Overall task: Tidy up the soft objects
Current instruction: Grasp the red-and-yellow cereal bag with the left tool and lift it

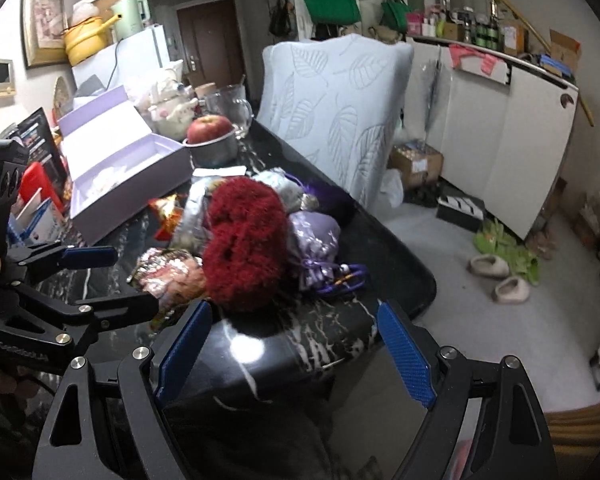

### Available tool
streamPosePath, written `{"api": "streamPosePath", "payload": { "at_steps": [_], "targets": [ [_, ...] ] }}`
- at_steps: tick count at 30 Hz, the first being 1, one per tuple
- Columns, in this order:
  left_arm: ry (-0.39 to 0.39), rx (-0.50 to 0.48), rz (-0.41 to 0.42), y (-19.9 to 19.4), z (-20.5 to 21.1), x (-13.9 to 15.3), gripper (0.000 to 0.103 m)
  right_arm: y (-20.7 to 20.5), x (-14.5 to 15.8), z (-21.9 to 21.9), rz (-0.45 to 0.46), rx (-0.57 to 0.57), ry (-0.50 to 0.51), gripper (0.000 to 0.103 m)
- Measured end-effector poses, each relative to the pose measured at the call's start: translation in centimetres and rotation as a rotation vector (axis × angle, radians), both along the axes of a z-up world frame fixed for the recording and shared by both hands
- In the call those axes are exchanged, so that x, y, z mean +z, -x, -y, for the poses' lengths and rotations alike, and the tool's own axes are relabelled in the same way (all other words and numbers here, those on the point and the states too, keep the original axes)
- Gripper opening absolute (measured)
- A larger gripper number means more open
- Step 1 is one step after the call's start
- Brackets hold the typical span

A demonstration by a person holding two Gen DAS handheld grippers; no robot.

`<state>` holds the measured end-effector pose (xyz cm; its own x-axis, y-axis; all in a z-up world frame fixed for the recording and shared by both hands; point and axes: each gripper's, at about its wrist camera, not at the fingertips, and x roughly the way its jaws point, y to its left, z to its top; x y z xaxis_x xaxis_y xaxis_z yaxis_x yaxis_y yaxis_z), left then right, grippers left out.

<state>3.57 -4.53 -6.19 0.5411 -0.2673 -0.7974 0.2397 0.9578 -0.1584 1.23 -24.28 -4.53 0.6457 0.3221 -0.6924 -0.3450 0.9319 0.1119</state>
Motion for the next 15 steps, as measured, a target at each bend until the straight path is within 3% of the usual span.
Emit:
{"api": "streamPosePath", "payload": {
  "at_steps": [9,15],
  "targets": [
    [-0.047,-0.031,-0.089,-2.6,0.3,-2.6,0.098,-1.3,-1.0,0.2,-0.017,0.002,0.011,0.086],
    [-0.076,-0.068,-0.064,-2.7,0.9,-2.9,0.098,-1.8,-1.4,0.1,-0.027,0.005,0.007,0.086]
  ]
}}
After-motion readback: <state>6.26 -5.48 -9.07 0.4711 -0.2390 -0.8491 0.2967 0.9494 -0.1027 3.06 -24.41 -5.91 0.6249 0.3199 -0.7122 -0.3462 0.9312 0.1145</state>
